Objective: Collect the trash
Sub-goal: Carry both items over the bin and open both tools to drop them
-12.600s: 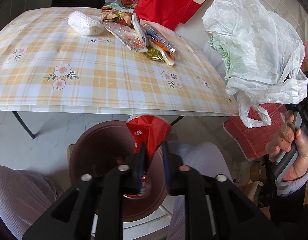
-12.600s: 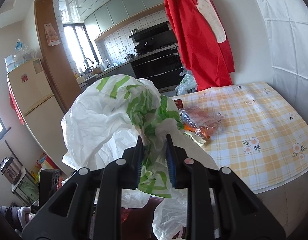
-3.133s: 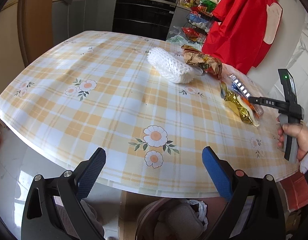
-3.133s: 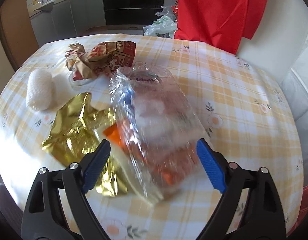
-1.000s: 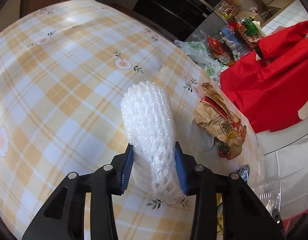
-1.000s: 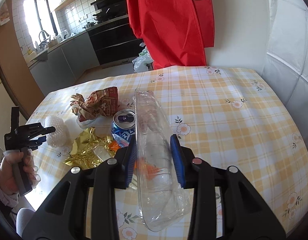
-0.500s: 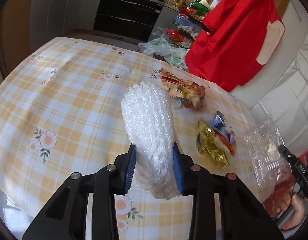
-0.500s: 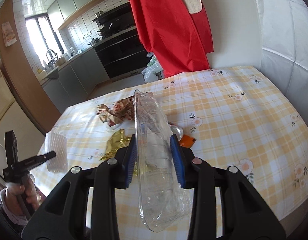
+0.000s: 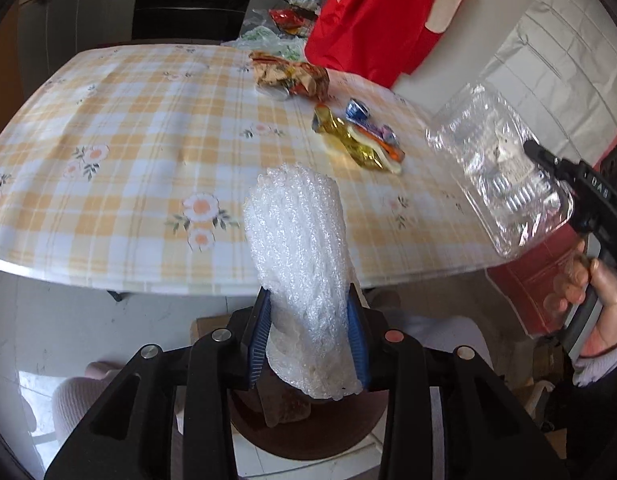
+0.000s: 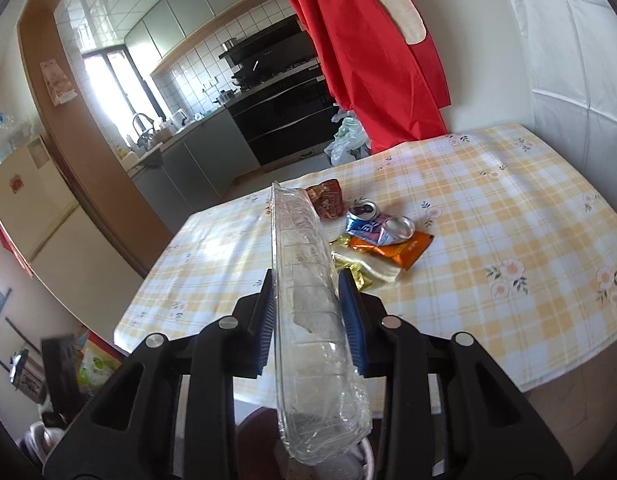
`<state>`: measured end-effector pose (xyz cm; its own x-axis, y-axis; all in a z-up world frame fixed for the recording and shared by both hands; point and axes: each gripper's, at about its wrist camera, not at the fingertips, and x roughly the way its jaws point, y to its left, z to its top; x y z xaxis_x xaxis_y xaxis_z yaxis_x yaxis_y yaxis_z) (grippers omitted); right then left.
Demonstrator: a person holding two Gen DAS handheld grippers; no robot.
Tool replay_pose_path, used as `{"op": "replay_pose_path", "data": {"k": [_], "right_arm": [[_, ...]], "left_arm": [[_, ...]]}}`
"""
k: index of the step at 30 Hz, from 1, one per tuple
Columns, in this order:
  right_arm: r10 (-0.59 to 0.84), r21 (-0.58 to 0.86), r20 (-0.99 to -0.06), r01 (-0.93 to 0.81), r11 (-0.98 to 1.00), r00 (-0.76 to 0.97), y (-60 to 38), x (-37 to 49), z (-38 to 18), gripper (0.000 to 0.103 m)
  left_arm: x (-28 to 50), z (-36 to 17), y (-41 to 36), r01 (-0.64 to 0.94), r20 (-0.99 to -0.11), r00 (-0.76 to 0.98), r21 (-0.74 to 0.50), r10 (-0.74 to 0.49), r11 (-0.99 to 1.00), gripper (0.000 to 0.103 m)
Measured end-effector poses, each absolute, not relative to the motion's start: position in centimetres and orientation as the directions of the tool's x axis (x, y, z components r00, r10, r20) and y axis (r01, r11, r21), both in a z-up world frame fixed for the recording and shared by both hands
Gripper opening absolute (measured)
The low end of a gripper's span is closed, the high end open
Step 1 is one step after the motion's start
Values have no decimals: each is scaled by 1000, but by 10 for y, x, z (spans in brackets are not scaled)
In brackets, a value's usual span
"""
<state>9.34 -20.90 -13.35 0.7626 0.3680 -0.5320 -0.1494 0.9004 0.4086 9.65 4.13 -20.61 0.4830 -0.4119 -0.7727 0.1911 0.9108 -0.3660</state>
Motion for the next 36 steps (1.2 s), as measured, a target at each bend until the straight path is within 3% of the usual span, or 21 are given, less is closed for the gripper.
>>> {"op": "replay_pose_path", "data": {"k": [4, 14, 17, 21, 26, 36], "right_arm": [[389, 427, -520, -164, 889, 760, -205, 72, -128, 34], [459, 433, -514, -244, 868, 725, -188, 33, -114, 34], [471, 426, -522, -262, 866, 711, -182, 25, -112, 34], [494, 423, -549, -286, 860, 674, -170, 14, -118, 34], [514, 411, -613, -314, 856, 600, -147, 9, -138, 34], [545, 422, -699, -349, 837, 463, -110, 9, -187, 34]], "left_arm": [[72, -221, 25, 211, -796, 428, -373, -429, 903, 37], [43, -192, 20, 199, -767, 512, -331, -386, 923, 73], [37, -177, 31, 177, -736, 562, -339, -378, 924, 77], [31, -160, 47, 94, -702, 654, -294, -281, 951, 93], [26, -150, 76, -50, -671, 730, -239, -128, 970, 96], [23, -170, 90, -138, -693, 716, -258, -84, 956, 97]]}}
